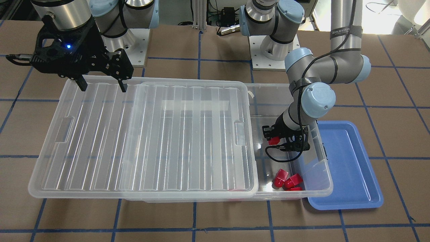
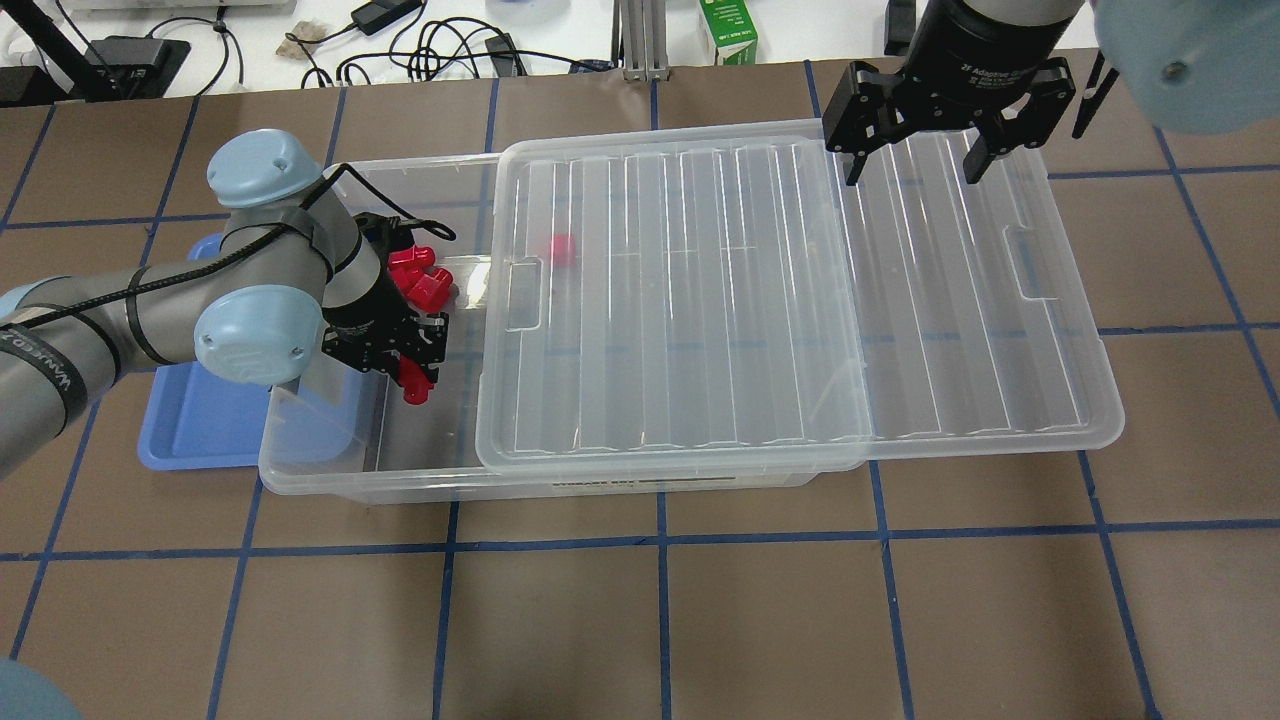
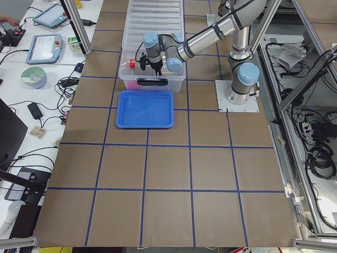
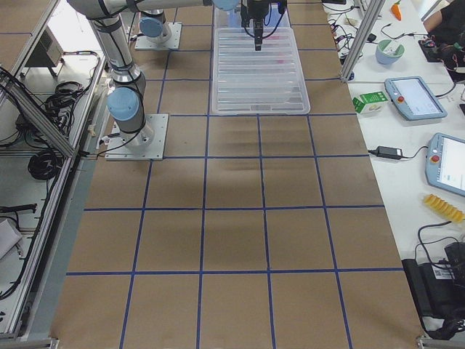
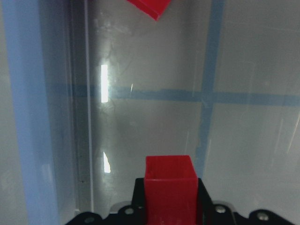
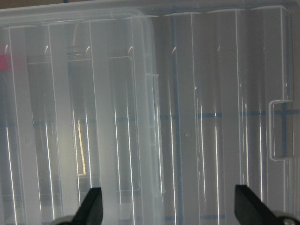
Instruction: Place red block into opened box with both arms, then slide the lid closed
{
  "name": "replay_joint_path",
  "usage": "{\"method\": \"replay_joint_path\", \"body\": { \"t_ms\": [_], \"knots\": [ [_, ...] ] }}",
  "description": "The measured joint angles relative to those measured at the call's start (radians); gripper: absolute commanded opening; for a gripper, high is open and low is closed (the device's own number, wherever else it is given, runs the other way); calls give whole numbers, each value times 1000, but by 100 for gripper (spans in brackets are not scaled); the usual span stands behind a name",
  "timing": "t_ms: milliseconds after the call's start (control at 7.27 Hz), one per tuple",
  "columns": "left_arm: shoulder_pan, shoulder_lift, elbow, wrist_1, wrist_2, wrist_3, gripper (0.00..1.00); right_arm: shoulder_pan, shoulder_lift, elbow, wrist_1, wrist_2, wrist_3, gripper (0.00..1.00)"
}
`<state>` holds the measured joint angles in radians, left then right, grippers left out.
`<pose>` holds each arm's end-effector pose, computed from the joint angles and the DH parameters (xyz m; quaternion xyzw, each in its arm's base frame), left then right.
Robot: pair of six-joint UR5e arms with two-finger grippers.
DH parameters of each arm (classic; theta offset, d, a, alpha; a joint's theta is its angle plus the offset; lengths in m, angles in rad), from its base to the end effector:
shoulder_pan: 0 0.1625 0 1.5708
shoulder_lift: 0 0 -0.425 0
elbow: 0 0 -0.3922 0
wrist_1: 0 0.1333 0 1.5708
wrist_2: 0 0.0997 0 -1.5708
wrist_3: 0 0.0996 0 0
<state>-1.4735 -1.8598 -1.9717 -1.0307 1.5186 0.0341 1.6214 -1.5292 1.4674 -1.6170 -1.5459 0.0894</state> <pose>-0.0886 -0.5184 0.2070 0.0334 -0.9963 -0.0729 0.0309 0.1619 -0.5114 0.5231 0.0187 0.9983 -0.0530 0.0162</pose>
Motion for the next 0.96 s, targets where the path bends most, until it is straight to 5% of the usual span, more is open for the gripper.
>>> {"method": "replay_joint_path", "body": {
  "t_ms": [550, 963],
  "knots": [
    [-3, 53, 57, -24, 3, 3, 100, 0, 0, 2, -8, 0, 1, 100],
    [-15, 169, 233, -299, 1, -1, 100, -4, 1, 4, -8, 0, -1, 100]
  ]
}}
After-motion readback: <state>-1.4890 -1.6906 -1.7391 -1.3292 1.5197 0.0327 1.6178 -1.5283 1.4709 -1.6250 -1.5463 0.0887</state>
